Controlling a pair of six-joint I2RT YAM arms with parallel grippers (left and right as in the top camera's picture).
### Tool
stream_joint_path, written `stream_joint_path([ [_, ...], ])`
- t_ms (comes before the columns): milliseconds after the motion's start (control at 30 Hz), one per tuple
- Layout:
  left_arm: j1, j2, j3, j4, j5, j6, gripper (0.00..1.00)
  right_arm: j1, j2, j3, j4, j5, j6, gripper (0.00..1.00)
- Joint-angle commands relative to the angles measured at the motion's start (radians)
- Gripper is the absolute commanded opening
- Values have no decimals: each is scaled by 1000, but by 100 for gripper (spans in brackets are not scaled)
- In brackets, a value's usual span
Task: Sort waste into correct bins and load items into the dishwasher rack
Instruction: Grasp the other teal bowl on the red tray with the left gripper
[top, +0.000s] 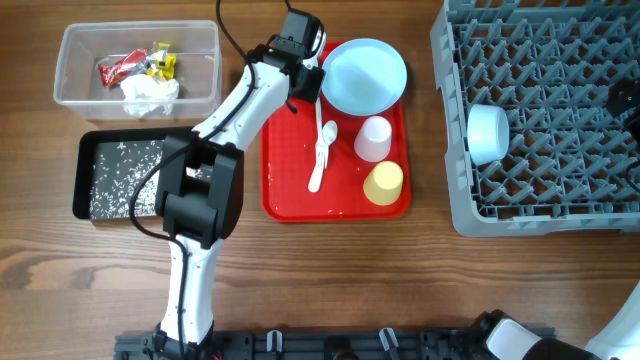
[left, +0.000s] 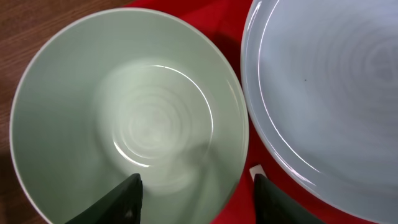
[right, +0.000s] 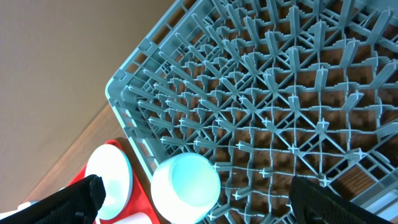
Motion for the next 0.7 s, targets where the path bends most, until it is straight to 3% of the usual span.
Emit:
stream_joint_path([
  [0, -3, 40, -1, -5, -5, 8, 56, 3, 9, 14, -1, 11, -20, 100],
  [267, -3, 43, -1, -6, -5, 8, 47, 3, 35, 14, -3, 10, -20, 100],
  [333, -3, 43, -1, -5, -5, 8, 33, 3, 35, 14, -3, 10, -20, 100],
  [400, -3, 43, -1, -4, -6, 3, 4, 3, 35, 14, -2, 11, -20, 100],
  [533, -4, -21, 1, 6, 3, -55, 4, 3, 35, 14, -1, 10, -20, 100],
  [667, -3, -151, 1, 60, 157, -106, 4, 3, 35, 14, -1, 11, -20, 100],
])
